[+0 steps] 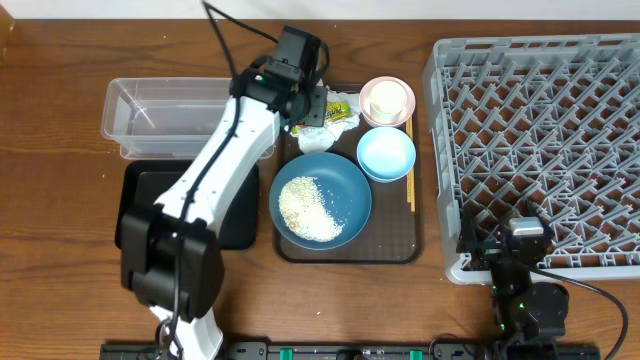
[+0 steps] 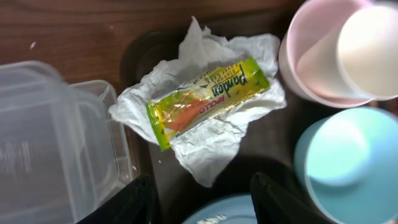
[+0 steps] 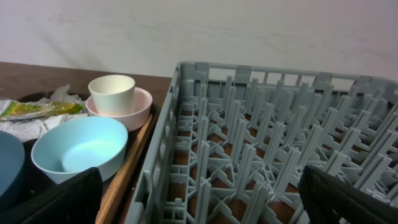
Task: Sort waste into correct bins and load items into the dishwasher rack
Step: 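Reach the left gripper over the Pandan cake wrapper on the tissue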
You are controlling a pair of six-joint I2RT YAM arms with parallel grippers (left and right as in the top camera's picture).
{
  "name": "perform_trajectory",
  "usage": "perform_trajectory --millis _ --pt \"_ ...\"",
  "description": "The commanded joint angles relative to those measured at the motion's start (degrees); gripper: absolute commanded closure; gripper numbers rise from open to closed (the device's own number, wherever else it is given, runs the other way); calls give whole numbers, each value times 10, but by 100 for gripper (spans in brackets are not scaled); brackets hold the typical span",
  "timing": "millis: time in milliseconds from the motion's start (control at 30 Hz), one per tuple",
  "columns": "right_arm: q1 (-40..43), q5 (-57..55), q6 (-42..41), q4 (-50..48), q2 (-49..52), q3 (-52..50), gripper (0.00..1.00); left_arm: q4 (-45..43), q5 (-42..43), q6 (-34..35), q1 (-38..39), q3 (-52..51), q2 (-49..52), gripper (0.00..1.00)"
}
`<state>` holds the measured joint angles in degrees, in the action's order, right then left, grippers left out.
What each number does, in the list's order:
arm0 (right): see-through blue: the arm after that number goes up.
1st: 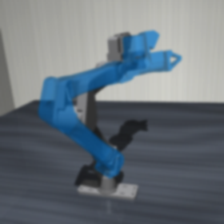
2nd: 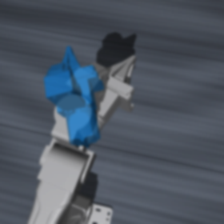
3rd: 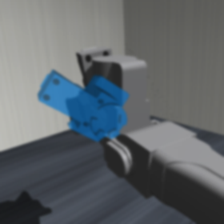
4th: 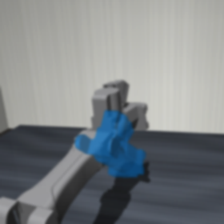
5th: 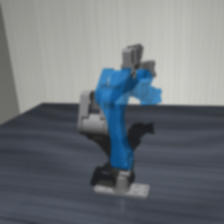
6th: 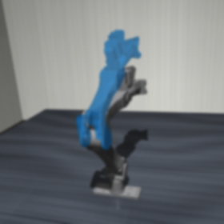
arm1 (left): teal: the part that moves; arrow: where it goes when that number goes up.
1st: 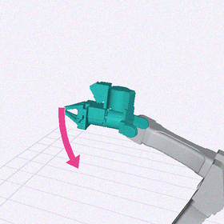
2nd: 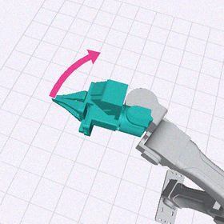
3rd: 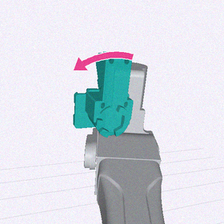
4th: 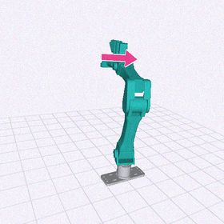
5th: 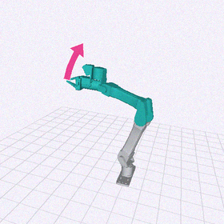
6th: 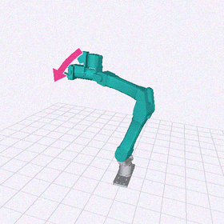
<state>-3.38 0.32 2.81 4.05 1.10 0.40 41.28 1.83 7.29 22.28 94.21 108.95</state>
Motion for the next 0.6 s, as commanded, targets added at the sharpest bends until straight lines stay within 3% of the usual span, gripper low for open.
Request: perform_trajectory --millis 0,300,567 --pt "8 3 7 2 -1 -1 1 -7 6 -71 0 3 17 46" --pt "8 3 7 2 -1 -1 1 -14 6 -89 6 1 67 42" --pt "8 3 7 2 -1 -1 1 -50 5 -178 22 1 102 39"
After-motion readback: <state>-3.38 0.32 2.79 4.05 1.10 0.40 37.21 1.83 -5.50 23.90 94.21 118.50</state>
